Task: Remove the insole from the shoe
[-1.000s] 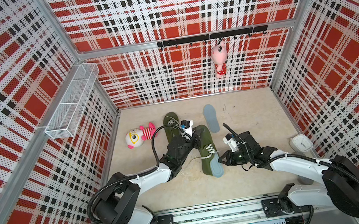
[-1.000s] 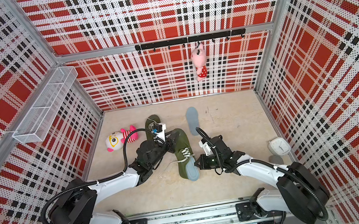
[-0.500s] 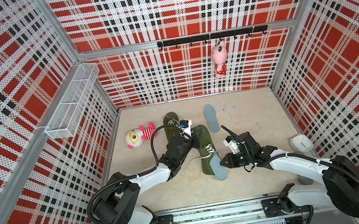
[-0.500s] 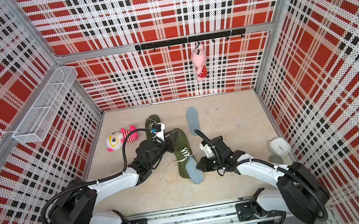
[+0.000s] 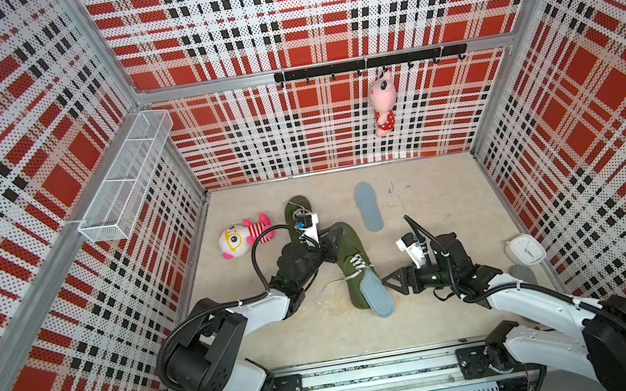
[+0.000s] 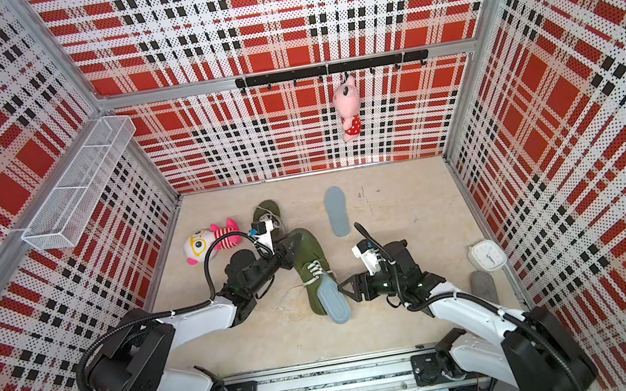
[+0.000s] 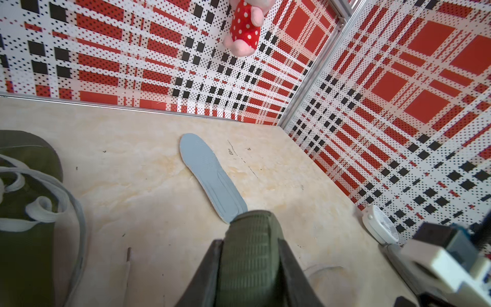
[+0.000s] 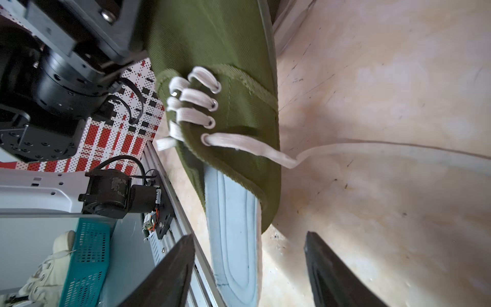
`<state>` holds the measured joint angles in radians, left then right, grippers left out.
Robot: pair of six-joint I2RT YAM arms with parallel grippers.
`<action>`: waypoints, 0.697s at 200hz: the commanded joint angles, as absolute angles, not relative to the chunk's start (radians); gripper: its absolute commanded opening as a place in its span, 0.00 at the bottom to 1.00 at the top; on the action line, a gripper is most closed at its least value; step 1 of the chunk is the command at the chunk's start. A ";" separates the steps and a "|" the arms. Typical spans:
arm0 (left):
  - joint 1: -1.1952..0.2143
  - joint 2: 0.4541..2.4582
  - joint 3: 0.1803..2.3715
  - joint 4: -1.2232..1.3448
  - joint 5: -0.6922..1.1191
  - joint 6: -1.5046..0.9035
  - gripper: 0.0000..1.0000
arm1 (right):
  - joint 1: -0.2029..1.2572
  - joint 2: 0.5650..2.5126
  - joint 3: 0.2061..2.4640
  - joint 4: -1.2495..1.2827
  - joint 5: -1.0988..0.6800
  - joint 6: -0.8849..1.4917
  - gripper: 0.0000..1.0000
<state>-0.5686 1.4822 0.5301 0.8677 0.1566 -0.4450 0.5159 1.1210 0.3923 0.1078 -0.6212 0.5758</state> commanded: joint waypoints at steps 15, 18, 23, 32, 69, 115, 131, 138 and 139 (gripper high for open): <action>-0.569 1.491 0.532 0.950 0.206 -0.471 0.04 | 0.522 1.232 0.347 0.375 -0.721 0.658 0.65; -0.569 1.491 0.533 0.950 0.206 -0.471 0.04 | 0.524 1.244 0.345 0.385 -0.728 0.661 0.64; -0.569 1.491 0.533 0.950 0.204 -0.471 0.04 | 0.528 1.263 0.344 0.405 -0.740 0.668 0.63; -0.571 1.488 0.534 0.950 0.204 -0.471 0.04 | 0.536 1.295 0.346 0.423 -0.754 0.677 0.60; -0.571 1.485 0.532 0.948 0.196 -0.473 0.04 | 0.575 1.364 0.357 0.447 -0.760 0.693 0.48; -0.572 1.482 0.539 0.924 0.181 -0.455 0.03 | 0.577 1.337 0.356 0.374 -0.741 0.679 0.30; -0.571 1.479 0.538 0.916 0.173 -0.449 0.04 | 0.577 1.306 0.360 0.310 -0.723 0.662 0.24; -0.571 1.477 0.540 0.914 0.170 -0.446 0.04 | 0.577 1.291 0.361 0.281 -0.715 0.651 0.21; -0.571 1.477 0.539 0.914 0.169 -0.446 0.04 | 0.577 1.290 0.362 0.276 -0.715 0.650 0.20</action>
